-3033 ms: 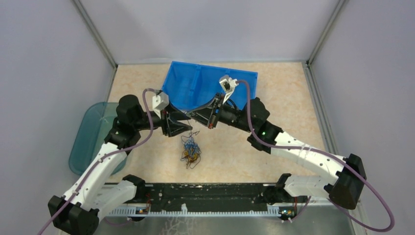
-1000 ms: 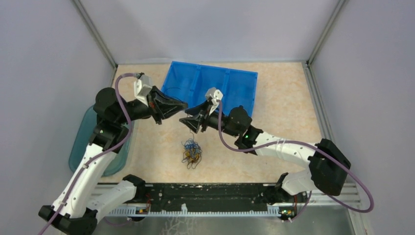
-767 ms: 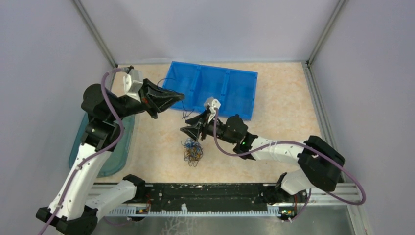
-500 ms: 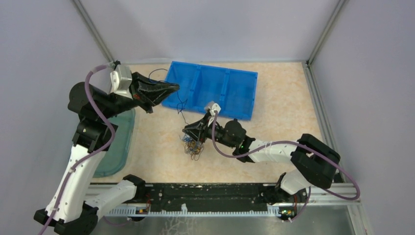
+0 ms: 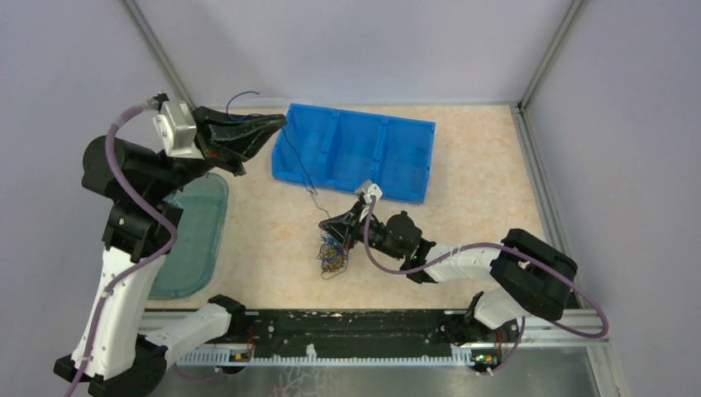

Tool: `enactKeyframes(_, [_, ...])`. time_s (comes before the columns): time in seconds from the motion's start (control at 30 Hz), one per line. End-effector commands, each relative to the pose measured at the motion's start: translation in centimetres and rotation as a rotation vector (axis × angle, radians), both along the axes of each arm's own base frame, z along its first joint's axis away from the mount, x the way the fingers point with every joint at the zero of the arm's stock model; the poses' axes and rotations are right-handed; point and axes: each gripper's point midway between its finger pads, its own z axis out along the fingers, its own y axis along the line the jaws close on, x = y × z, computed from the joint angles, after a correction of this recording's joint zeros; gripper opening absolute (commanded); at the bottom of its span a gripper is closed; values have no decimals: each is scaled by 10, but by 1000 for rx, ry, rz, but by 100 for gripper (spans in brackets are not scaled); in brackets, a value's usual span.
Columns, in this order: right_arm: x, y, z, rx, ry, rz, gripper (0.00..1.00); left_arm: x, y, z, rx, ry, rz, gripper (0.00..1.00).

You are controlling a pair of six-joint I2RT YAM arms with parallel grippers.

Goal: Untangle the cables
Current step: Untie the cable.

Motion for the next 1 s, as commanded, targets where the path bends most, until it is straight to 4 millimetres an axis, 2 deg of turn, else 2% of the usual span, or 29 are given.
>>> enactKeyframes(0.0, [-5,0,19,62,-23,2,1,-8,11,40,-56,-116,55,0])
enactKeyframes(0.33, [-10,6,6,39,4,15,0,-13,19,69,-80,-199,91,0])
enactKeyframes(0.63, [-17,12,-10,9,25,23,0,-18,42,118,-157,-391,225,0])
enactKeyframes(0.73, [-20,14,-9,16,23,33,1,-19,42,121,-153,-402,232,0])
enactKeyframes(0.87, [-23,18,6,56,12,52,20,-18,37,110,-134,-369,202,0])
enactKeyframes(0.97, [-23,22,14,65,-1,56,28,-18,36,109,-137,-362,194,0])
